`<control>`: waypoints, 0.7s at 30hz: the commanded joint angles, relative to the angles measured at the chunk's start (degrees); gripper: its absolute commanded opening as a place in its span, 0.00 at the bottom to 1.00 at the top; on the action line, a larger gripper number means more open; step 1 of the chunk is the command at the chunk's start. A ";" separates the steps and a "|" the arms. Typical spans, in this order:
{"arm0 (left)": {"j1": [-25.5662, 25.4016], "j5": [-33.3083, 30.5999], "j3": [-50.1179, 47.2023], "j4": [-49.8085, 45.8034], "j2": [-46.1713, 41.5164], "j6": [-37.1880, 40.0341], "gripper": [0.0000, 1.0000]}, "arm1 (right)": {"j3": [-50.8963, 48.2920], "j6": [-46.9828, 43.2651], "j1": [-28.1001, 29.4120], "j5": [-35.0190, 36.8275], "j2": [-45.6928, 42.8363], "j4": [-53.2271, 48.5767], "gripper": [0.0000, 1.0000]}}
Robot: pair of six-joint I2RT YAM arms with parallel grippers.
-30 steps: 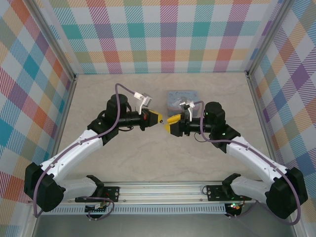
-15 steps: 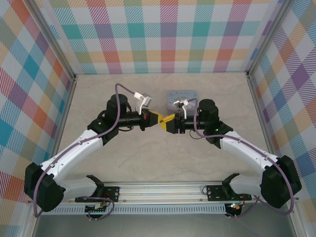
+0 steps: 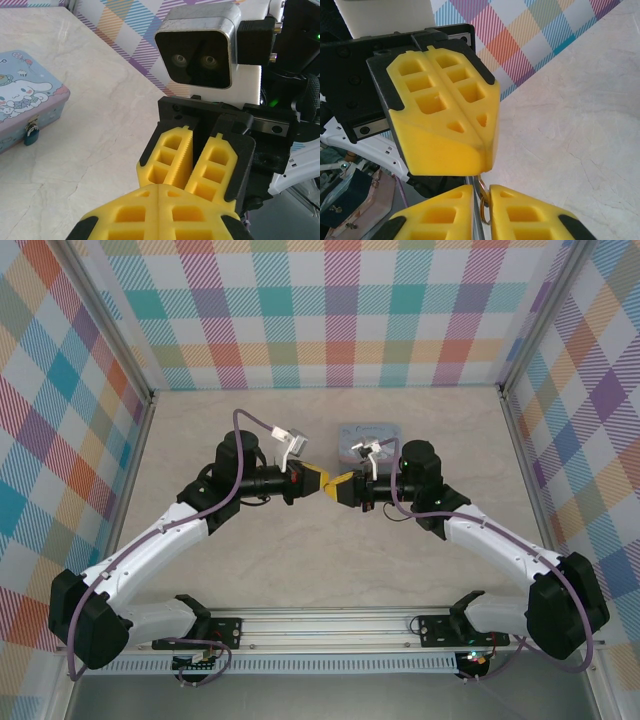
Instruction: Unlock the padlock with the key
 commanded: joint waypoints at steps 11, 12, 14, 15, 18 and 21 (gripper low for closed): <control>-0.57 -4.72 3.19 -3.18 -0.45 0.80 0.25 | 1.30 -3.21 0.45 3.39 -1.85 -3.86 0.02; -0.61 -6.59 3.72 -4.56 -0.56 1.11 0.31 | 1.54 -4.09 0.41 5.03 -2.19 -6.54 0.02; -0.50 -10.73 4.56 -6.71 -0.59 1.30 0.39 | 1.72 -5.79 0.37 8.73 -2.84 -11.70 0.02; -0.31 -12.31 5.07 -7.69 -0.51 1.24 0.39 | 1.73 -6.44 0.37 10.99 -3.33 -14.03 0.02; 0.52 -13.35 5.50 -7.77 0.27 0.33 0.43 | 0.73 -7.01 0.34 15.64 -4.63 -18.14 0.02; 1.59 -15.92 6.26 -8.03 2.27 -1.98 0.55 | -0.10 -7.05 0.41 20.21 -5.78 -22.10 0.02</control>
